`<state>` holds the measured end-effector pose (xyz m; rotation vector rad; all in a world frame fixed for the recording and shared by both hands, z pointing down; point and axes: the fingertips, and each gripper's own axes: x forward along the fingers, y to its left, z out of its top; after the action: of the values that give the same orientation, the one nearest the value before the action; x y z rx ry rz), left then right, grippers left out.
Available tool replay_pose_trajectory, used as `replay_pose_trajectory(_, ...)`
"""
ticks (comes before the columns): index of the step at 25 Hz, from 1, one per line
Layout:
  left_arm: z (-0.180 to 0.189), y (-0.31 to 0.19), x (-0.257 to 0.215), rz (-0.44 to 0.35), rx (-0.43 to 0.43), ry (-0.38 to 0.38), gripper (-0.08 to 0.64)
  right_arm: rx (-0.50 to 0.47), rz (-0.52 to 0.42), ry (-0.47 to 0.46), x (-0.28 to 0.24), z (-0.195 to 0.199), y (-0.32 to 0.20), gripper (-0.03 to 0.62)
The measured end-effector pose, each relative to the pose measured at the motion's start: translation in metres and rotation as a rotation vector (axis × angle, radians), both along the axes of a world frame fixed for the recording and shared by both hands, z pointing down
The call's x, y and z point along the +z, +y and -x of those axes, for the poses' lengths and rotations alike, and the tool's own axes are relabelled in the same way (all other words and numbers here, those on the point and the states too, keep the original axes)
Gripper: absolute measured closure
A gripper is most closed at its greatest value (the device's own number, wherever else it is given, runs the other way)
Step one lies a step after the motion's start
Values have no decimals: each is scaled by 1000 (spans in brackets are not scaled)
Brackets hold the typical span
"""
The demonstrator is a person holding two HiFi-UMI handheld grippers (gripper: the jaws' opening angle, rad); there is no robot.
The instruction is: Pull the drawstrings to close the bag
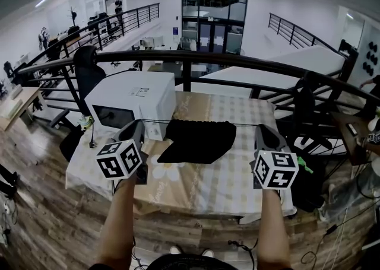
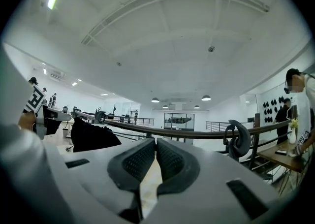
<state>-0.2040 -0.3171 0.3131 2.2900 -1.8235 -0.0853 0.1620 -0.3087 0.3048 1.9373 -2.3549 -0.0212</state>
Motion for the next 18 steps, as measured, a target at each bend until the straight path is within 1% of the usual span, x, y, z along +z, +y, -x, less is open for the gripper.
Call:
replay_pose_trajectory(5,6,-1,0,-8,-20,18,525,39,-22,-14,0,-8,0,565)
replay_pose_trajectory(9,10,0,-1,-11,-39,34,525,56,-18,-29,1,-13,0,565)
replay_pose_trajectory(11,13,1,0,-13,-47,36,525,64,-22,-29,2,-15,1,565)
replay_pose_trajectory(15,22,2,2,-9,-70,68,525,74,-27,-26,2,-17,2,565)
replay_pose_trajectory(18,26,2,3,-10,-84,70,525,82,-27,-23,3,-20,3,565)
